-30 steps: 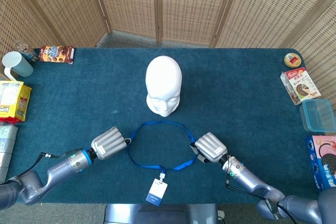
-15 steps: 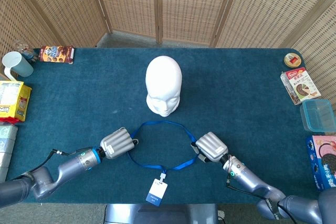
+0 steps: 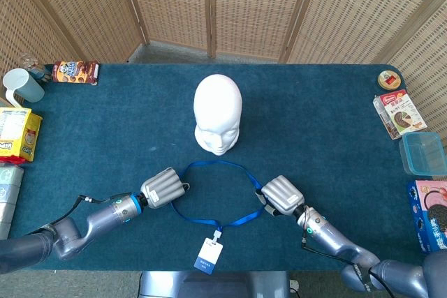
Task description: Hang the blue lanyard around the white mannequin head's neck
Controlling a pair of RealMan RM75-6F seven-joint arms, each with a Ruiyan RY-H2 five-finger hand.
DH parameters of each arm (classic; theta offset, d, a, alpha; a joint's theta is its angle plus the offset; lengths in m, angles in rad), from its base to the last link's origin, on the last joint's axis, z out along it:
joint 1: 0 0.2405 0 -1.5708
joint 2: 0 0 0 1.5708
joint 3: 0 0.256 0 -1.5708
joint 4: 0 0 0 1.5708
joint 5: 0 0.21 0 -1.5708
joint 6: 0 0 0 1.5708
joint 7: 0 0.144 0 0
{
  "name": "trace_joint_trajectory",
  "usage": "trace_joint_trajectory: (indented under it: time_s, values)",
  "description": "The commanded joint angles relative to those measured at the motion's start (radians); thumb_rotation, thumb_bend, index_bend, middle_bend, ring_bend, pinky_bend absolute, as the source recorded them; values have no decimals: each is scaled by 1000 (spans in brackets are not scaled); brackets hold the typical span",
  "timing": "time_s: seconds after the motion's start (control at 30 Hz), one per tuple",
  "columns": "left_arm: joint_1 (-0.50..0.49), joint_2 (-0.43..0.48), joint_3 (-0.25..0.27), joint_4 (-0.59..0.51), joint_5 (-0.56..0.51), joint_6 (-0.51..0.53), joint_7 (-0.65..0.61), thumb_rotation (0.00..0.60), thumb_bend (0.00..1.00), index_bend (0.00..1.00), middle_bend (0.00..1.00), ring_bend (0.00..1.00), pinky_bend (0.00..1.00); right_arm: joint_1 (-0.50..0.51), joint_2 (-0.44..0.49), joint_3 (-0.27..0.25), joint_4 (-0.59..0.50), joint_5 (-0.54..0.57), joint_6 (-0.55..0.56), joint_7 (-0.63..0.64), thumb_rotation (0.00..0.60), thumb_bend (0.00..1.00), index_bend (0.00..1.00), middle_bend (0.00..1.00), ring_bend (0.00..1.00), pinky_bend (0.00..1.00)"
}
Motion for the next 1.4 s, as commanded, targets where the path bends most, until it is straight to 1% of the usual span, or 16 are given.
trace_joint_trajectory:
  time_s: [0.03, 0.4, 1.03, 1.4]
  values:
    - [-3, -2, 4, 6, -4, 3, -5, 600, 305, 421, 834, 799, 827, 0, 0, 1, 1, 1, 0, 1, 600, 431, 656, 1000, 1000, 1000]
    - [-6, -2, 16, 21, -26, 14, -28, 600, 304, 421, 834, 799, 827, -1, 0, 1, 0, 3, -1, 5, 600, 432, 658, 1000, 1000, 1000]
    - [-19, -52, 26, 86, -33, 48, -46, 600, 302, 421, 834, 799, 838, -2, -2, 2, 4, 7, -3, 22, 600, 434, 663, 1000, 1000, 1000]
    - [-24, -71, 31, 104, -36, 68, -66, 600, 302, 424, 834, 799, 844, -4, 2, 3, 4, 9, -3, 27, 600, 434, 666, 1000, 1000, 1000]
